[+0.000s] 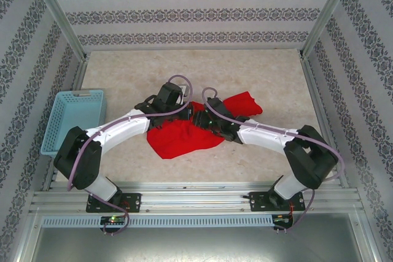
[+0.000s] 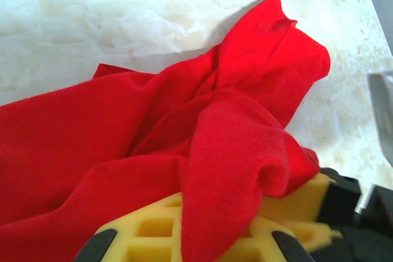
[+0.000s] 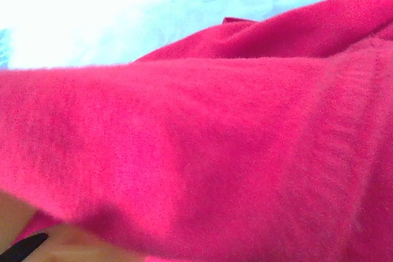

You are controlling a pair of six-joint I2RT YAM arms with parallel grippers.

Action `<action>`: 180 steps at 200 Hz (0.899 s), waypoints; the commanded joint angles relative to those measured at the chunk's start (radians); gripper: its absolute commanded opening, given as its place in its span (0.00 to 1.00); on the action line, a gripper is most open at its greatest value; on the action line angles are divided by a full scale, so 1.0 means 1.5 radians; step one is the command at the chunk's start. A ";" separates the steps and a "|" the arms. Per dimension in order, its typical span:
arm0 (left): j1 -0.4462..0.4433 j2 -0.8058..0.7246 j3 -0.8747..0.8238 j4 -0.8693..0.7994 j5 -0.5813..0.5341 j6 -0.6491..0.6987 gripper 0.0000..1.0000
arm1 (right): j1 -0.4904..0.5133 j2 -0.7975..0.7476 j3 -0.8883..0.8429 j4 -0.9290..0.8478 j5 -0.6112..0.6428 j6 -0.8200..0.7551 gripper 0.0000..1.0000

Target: Fold the inside-out t-shirt

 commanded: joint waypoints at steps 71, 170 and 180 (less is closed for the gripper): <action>0.022 0.039 0.065 -0.077 -0.074 0.020 0.11 | -0.003 -0.090 0.023 -0.029 -0.044 -0.021 0.00; -0.027 -0.073 0.040 -0.211 -0.193 0.030 0.63 | -0.019 -0.310 -0.078 -0.032 -0.073 0.013 0.00; -0.042 -0.098 0.017 -0.202 -0.175 0.012 0.65 | -0.019 -0.306 -0.078 -0.027 -0.079 0.012 0.00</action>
